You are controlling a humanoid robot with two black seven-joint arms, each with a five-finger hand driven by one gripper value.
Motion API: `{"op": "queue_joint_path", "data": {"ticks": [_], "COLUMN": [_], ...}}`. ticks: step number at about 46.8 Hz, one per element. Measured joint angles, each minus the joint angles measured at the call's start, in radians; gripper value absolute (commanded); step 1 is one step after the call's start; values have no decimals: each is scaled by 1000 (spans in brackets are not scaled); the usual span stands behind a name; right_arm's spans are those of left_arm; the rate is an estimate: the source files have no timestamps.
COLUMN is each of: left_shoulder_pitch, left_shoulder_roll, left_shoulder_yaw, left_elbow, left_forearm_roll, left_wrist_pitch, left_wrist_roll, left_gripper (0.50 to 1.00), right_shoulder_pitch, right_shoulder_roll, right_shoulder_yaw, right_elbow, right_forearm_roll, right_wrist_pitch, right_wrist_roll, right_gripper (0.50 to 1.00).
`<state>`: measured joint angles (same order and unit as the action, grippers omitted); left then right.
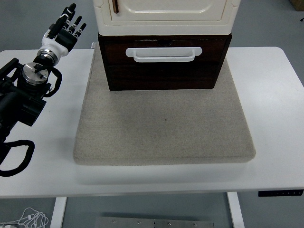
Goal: Open the drawer under the combination cabinet
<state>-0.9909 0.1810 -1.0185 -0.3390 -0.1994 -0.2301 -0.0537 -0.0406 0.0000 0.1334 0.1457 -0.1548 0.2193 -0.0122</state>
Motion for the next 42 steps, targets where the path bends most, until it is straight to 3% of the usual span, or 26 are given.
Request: {"op": "queue_joint_path", "data": {"ticks": [18,24,30,35,42], "left_shoulder_pitch": [-1,-4,-8,-50,-189], "left_shoulder_roll": [7,49,66,101,195], "left_shoulder_yaw": [-8,-12,1,3,32], "left_elbow": [12,21,14,10,8], "left_forearm_roll": [-10,-14,1,11,49], "left_wrist_pitch": [0,1,-44,-66,-54], "left_wrist_roll": [0,3,3,1,2], "left_gripper": [1000,1000,1000,1000,1000], "right_shoulder_pitch": [0,-1,0,0,0], "right_shoulder_roll": [0,0,0,0,0], "right_shoulder_yaw": [0,0,0,0,0], "right_elbow": [0,0,0,0,0], "right_forearm_roll": [0,0,0,0,0], "right_wrist_pitch": [0,0,0,0,0], "right_wrist_roll": [0,0,0,0,0], "right_gripper": [926,926,926,926,926]}}
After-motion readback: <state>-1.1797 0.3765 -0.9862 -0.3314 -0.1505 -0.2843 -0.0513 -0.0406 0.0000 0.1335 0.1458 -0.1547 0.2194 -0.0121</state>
